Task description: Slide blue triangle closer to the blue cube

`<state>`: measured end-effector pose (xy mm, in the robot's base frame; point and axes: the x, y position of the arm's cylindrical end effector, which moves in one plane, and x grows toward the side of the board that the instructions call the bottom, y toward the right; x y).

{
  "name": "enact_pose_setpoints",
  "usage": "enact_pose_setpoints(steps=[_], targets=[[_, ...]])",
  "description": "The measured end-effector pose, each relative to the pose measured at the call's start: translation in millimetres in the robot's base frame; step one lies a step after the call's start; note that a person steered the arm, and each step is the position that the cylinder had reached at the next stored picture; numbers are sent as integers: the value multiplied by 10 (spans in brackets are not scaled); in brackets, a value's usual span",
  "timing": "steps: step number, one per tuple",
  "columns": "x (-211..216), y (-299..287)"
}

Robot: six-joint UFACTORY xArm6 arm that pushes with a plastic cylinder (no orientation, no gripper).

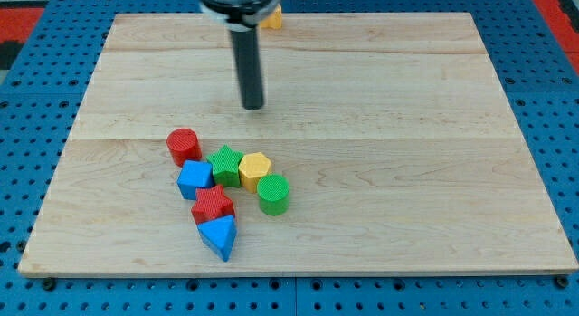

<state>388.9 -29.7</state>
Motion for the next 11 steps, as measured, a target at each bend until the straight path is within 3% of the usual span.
enact_pose_setpoints(steps=[1, 2, 3, 4, 7, 8, 11], targets=[[538, 789], [1481, 1517], [2275, 1561], [2300, 1504], [2217, -665], [2145, -1099], [1234, -1059]])
